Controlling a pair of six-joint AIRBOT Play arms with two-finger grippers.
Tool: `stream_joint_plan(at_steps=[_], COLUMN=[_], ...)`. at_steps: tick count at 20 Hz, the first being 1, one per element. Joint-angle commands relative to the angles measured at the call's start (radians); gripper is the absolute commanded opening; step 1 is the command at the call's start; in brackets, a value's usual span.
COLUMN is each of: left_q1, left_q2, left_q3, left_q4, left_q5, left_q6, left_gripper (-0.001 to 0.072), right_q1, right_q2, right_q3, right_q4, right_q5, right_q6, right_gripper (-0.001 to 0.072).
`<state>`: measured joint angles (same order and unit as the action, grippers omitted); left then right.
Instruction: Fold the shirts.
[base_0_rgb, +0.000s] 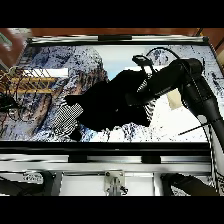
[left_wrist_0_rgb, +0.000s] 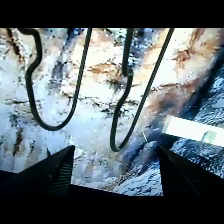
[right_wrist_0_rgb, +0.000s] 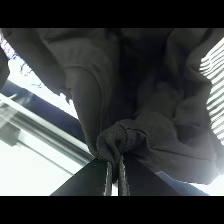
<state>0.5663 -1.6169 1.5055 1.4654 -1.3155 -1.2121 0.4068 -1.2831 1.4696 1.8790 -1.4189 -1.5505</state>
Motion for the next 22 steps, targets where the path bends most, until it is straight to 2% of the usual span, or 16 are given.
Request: stream_joint_plan(at_steps=[1, 7, 17, 19, 21, 22], left_q1=[0.000, -0.007, -0.025, -0.026, -0.029, -0.031], left_q2=[-0.060, -0.131, -0.164, -0.164, -0.164, -0.164], left_q3=[0.000, -0.001, -0.035, -0.052, -0.054, -0.054], left_q4=[-0.012, -0.060, -0.060, -0.061, -0.061, -0.061], left_q5=[0.033, 0.051, 0.042, 0.043, 0.043, 0.042], left_q6=[0.039, 0.075, 0.075, 0.084, 0.084, 0.087], left_gripper=[0.0627, 0.0608, 0.0597, 0.0461, 0.0430, 0.0376], right_q1=[0.000, 0.000, 0.000, 0.000, 0.000, 0.000], right_q2=[0.000, 0.000, 0.000, 0.000, 0.000, 0.000], right_q3=[0.000, 0.000, 0.000, 0.000, 0.000, 0.000], right_q4=[-0.031, -0.031, -0.069, -0.084, -0.093, -0.099], right_q5=[0.030, 0.084, 0.098, 0.098, 0.105, 0.110], right_q6=[0.036, 0.058, 0.058, 0.058, 0.058, 0.058], right_gripper=[0.0085, 0.0085, 0.0085, 0.0086, 0.0086, 0.0086])
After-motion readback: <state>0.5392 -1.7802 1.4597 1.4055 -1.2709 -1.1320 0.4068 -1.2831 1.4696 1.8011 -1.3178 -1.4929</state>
